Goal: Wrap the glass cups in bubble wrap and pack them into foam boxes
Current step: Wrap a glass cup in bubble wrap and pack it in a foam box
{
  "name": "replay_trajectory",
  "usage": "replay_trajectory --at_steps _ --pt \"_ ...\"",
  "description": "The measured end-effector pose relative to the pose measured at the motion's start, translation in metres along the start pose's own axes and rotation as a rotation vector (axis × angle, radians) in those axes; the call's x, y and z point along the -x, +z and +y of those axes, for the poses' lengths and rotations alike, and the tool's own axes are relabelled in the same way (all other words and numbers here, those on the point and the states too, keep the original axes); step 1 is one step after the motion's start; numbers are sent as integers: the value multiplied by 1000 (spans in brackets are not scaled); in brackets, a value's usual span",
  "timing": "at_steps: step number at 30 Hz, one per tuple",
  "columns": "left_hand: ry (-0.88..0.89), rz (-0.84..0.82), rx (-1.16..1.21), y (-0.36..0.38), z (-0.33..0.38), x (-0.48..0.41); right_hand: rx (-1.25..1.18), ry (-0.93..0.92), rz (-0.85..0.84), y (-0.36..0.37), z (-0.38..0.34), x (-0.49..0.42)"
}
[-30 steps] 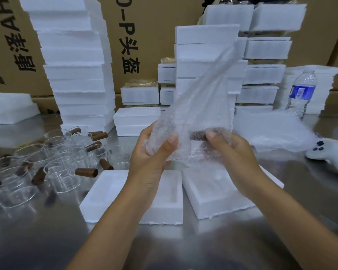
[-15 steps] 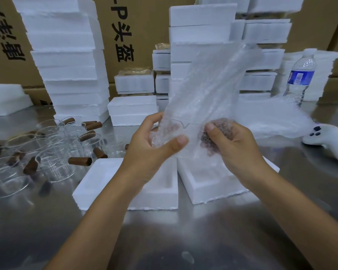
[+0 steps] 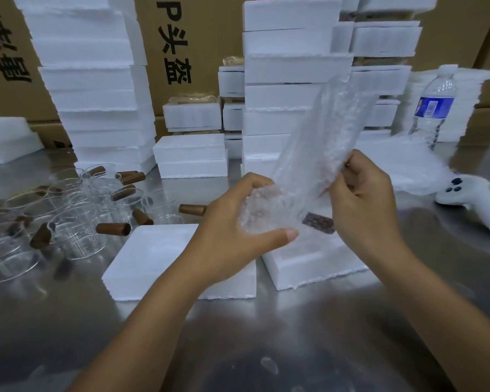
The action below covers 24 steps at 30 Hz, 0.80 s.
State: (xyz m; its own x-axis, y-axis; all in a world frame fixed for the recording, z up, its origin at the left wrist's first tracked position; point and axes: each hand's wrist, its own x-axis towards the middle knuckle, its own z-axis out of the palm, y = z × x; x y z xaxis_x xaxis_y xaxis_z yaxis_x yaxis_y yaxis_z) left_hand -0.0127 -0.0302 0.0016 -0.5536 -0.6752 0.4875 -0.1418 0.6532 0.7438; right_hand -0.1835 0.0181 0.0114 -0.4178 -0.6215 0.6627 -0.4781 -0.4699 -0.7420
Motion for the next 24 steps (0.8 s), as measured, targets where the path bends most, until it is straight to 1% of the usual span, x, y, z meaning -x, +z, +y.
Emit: replay_trajectory --at_steps 2,4,6,9,11,14,19,21,24 --pt "30 -33 -49 3 1 1 25 -48 4 -1 -3 3" --pt "55 -57 -97 6 1 1 14 -34 -33 -1 -4 5" --pt "75 -43 -133 9 1 1 -19 20 -130 0 -4 7" --pt "77 0 -124 10 2 0 9 -20 -285 4 -7 10" --pt "60 42 -64 10 3 0 -25 -18 -328 6 -8 12" --pt "61 96 -38 8 5 -1 -7 -13 -358 7 -8 14" --pt "105 90 -137 9 0 -1 89 -60 -397 5 -5 11" --pt "94 114 -145 9 -4 0 81 -93 -362 3 -6 9" --pt "73 142 -167 6 -8 -1 105 -194 -300 -1 -8 9"
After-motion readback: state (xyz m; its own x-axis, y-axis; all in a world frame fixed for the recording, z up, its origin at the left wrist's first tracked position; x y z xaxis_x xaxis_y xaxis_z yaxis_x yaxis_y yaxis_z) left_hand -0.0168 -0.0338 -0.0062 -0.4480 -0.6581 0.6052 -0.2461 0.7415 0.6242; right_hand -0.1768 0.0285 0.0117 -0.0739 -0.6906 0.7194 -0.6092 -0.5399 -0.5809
